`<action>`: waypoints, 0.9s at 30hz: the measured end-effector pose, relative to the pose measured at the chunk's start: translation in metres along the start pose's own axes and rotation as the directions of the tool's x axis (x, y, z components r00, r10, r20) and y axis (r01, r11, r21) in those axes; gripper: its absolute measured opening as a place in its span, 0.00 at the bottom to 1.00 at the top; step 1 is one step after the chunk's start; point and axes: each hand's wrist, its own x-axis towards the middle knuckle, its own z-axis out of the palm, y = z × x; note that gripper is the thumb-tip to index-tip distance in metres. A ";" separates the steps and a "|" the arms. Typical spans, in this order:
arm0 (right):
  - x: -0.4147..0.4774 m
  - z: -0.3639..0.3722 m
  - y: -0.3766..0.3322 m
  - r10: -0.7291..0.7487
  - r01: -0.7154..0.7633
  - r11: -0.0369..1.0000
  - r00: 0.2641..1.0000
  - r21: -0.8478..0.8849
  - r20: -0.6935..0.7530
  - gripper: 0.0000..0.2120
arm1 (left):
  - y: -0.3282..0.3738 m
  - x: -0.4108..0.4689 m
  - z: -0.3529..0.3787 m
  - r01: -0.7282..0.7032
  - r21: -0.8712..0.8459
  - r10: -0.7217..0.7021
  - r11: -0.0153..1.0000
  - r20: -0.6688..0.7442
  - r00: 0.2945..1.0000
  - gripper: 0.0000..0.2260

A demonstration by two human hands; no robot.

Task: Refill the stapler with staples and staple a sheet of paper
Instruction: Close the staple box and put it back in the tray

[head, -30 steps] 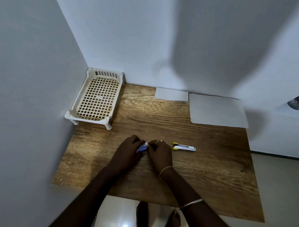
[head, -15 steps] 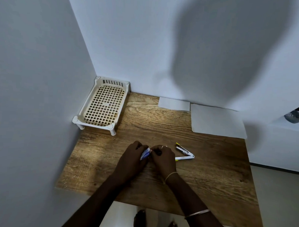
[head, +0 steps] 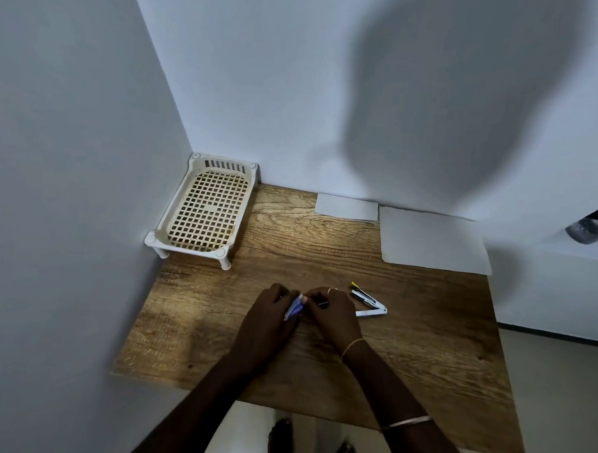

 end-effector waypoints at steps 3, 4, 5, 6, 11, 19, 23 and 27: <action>-0.001 -0.003 0.000 0.017 -0.018 0.999 1.000 0.043 0.016 0.05 | 0.004 -0.001 0.000 -0.011 -0.011 0.011 1.000 -0.009 1.000 0.21; -0.001 -0.004 0.001 0.020 -0.020 0.999 1.000 0.039 0.015 0.06 | 0.005 -0.002 0.000 -0.012 -0.015 0.012 1.000 -0.010 1.000 0.21; -0.001 -0.004 0.001 0.019 -0.019 1.000 1.000 0.025 0.015 0.07 | 0.006 -0.002 0.000 -0.013 -0.018 0.012 1.000 -0.010 1.000 0.21; -0.002 -0.005 0.001 0.017 -0.017 1.000 1.000 0.006 0.017 0.07 | 0.007 -0.002 0.001 -0.013 -0.020 0.013 1.000 -0.009 1.000 0.21; -0.004 -0.008 0.003 0.022 -0.023 1.000 0.999 0.021 0.048 0.09 | 0.010 -0.002 0.005 -0.015 -0.029 0.015 0.999 -0.007 1.000 0.21; -0.001 -0.012 0.008 0.099 -0.111 0.988 0.989 0.108 0.106 0.09 | 0.012 -0.006 0.011 -0.014 -0.027 0.014 1.000 -0.008 1.000 0.21; -0.001 -0.010 0.010 0.170 -0.190 0.962 0.979 0.198 0.114 0.10 | 0.012 -0.008 0.013 -0.031 -0.037 0.031 0.999 -0.013 0.999 0.21; -0.003 -0.006 0.011 0.212 -0.219 0.940 0.976 0.260 0.053 0.13 | 0.012 -0.008 0.015 -0.013 -0.038 0.012 0.999 -0.015 1.000 0.20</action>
